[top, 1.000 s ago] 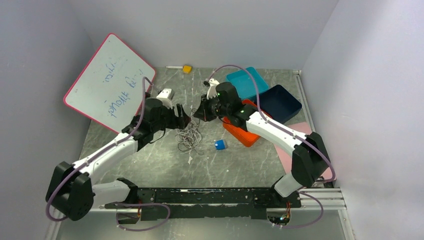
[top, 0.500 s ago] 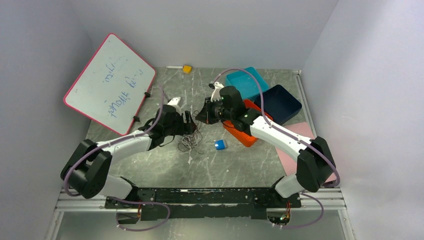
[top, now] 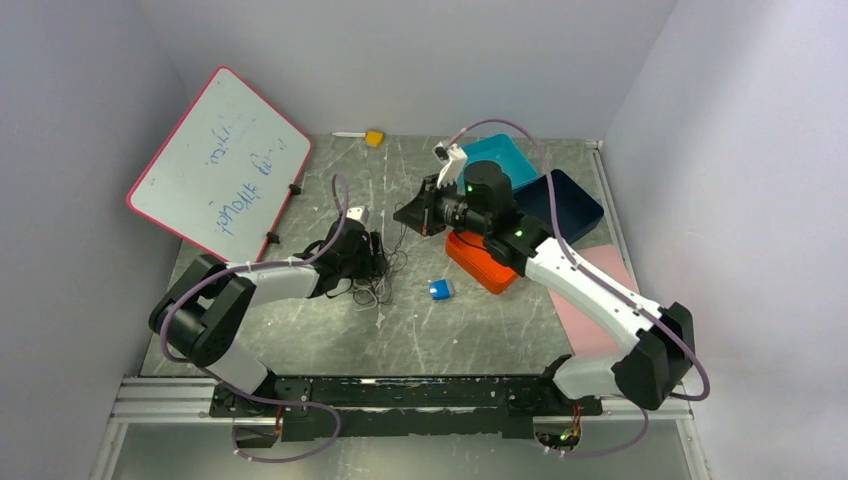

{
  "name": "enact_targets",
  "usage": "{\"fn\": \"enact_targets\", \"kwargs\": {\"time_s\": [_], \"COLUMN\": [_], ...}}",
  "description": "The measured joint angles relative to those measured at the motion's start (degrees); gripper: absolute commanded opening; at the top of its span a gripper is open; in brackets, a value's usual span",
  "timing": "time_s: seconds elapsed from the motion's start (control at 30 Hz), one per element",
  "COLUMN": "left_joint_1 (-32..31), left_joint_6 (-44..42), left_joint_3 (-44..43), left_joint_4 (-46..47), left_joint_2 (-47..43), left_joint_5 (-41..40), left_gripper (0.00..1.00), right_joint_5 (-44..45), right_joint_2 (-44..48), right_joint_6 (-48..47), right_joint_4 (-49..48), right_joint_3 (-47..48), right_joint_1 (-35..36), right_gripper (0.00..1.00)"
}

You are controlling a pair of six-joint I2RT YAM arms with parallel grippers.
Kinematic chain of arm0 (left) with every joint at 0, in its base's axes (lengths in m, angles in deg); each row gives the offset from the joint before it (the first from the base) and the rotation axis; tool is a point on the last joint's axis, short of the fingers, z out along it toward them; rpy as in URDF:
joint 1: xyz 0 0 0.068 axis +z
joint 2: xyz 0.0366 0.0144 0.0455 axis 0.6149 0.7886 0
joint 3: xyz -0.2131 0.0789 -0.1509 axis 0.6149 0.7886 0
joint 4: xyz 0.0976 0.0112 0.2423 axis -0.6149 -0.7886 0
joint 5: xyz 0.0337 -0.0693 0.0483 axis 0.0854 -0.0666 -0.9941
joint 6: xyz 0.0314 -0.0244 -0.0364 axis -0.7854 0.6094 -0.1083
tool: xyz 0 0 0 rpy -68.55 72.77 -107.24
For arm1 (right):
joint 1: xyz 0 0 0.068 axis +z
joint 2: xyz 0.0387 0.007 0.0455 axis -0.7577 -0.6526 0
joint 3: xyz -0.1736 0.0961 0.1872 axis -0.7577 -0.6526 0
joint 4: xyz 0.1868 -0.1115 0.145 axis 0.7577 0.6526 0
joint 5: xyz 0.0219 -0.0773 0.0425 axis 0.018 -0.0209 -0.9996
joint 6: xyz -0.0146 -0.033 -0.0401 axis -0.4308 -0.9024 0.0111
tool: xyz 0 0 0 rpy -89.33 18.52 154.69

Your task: Untangle the cables

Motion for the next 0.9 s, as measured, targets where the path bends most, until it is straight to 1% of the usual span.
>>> {"fn": "enact_targets", "kwargs": {"time_s": [0.17,0.43,0.67,0.9], "left_joint_1": [-0.3,-0.9,-1.3,-1.5], "left_joint_6": [0.4,1.0,1.1,1.3], "left_joint_3": [0.0,0.2,0.8,1.7], "left_joint_4": [0.0,0.4,1.2,2.5], "left_joint_2": [0.1,0.4,0.4,0.2], "left_joint_5": [-1.6,-3.1,-4.3,-5.3], "left_gripper": [0.65,0.64,0.62,0.61], "right_joint_5": [1.9,9.9,16.4,22.5], "right_joint_2": [3.3,7.5,11.5,12.9], "right_joint_6": [-2.6,-7.8,-10.4,-13.2], "right_joint_4": [2.7,7.0,7.5,8.8], "right_joint_3": [3.2,10.2,11.8,15.1], "right_joint_1": [0.0,0.0,0.0,0.0], "right_gripper": [0.00,0.00,0.00,0.00]}}
